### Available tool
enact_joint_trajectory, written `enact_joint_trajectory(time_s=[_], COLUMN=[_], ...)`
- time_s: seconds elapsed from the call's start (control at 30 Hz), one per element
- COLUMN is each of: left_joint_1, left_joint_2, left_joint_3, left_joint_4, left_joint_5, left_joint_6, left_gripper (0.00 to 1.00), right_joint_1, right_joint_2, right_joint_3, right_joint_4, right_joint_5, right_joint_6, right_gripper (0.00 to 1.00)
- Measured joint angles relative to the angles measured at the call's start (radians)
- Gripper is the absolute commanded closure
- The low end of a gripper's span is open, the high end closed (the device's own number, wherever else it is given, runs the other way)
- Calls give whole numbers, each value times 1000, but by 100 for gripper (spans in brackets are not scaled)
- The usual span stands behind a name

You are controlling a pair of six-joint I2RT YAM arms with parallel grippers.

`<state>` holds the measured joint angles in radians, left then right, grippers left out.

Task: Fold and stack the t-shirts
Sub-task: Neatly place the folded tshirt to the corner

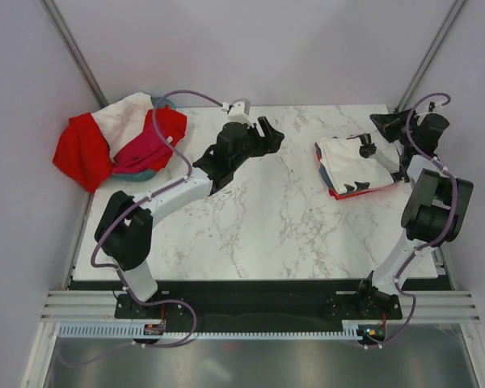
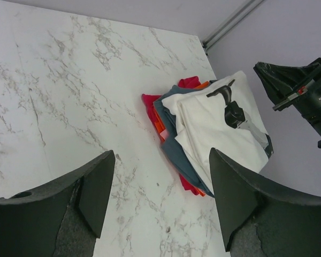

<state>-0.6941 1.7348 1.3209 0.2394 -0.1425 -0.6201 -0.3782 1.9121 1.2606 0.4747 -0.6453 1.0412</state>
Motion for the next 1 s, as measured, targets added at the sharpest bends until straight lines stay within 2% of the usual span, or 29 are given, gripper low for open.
enact_joint_trajectory(time_s=[0.17,0.37,0.5,0.57,0.73,0.87,1.0], left_joint_1=[-3,-9,-10,-10,-10,-10,-8], left_joint_2=[6,6,1,-3,-37,-95,-162], left_joint_3=[0,-6,-35,-51,-71,-84,-111], left_joint_4=[0,-5,-17,-27,-75,-105,-124], left_joint_5=[42,66,66,63,37,10,-18], left_joint_6=[-13,-19,-18,-17,-6,0,0], left_gripper=[22,22,21,20,14,5,5], right_joint_1=[-23,-36,-70,-85,-87,-58,-15], right_joint_2=[21,162,210,204,100,-39,-210], right_joint_3=[-19,-45,-45,-45,-73,-82,-153], right_joint_4=[12,48,51,56,-11,-67,-69], right_joint_5=[14,40,48,58,125,145,119], right_joint_6=[29,55,77,77,28,-26,-43], right_gripper=[88,87,85,80,66,65,67])
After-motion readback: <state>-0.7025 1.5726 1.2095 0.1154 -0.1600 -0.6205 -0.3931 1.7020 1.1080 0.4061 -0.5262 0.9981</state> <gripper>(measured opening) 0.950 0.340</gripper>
